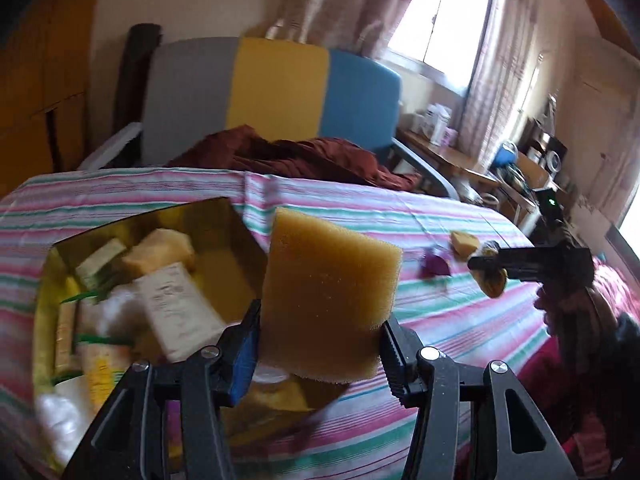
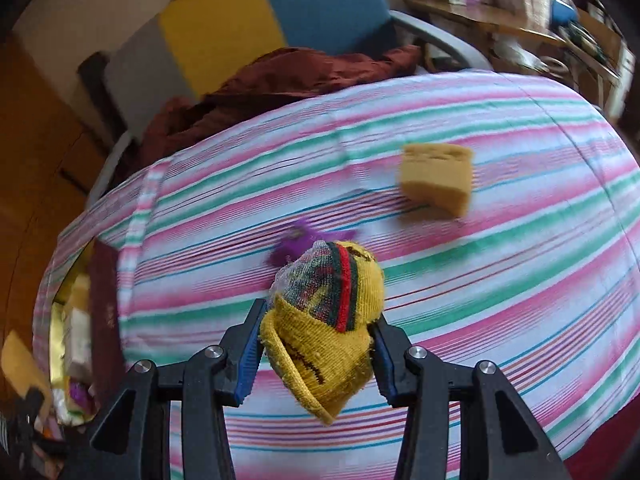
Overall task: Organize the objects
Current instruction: 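Carry the sponge and knitted cap over the gold tray, then open both tools to drop the sponge and cap into the tray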
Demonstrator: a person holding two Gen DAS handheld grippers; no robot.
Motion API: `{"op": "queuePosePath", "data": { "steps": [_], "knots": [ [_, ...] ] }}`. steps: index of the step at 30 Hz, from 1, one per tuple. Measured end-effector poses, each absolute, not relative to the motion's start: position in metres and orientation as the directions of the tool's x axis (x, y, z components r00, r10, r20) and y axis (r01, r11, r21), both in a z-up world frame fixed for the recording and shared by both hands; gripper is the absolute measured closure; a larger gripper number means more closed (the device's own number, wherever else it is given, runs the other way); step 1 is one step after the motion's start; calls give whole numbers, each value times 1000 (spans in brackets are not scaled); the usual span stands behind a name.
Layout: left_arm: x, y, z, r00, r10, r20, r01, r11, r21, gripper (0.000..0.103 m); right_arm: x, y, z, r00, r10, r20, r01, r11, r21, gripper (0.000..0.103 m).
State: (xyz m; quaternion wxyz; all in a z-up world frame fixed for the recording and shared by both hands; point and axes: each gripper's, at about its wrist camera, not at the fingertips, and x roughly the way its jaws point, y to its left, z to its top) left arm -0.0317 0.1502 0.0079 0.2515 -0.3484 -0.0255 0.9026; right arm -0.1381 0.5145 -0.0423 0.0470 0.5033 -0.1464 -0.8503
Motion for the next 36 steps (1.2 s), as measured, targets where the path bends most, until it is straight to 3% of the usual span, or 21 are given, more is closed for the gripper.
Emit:
{"op": "queuePosePath", "data": {
  "steps": [17,31,32,33,35,36],
  "knots": [
    [-13,-48,-7,-760,214,-614,-18,-951,-310,49,-113,252,-2,-341,-550,-762,455,-806,378,56],
    [-37,-47,-20,-716,272,-643,-30,-932,-361,48,-129,125,12,-230,-625,-746,590,-699,403,53],
    [-41,-44,-20,-716,271,-644,-30,-933,-359,46,-134,120,12,-233,-627,-743,583,-702,409,48],
    [-46,-41,-21,-715,266,-647,-28,-935,-354,38,-140,115,13,-241,-625,-742,575,-708,409,45],
    [-55,-36,-23,-706,258,-659,-22,-939,-344,20,-147,107,16,-245,-636,-732,575,-703,419,28],
    [-56,-36,-25,-707,246,-663,-5,-939,-343,18,-149,105,17,-248,-636,-731,569,-706,422,24]
  ]
}}
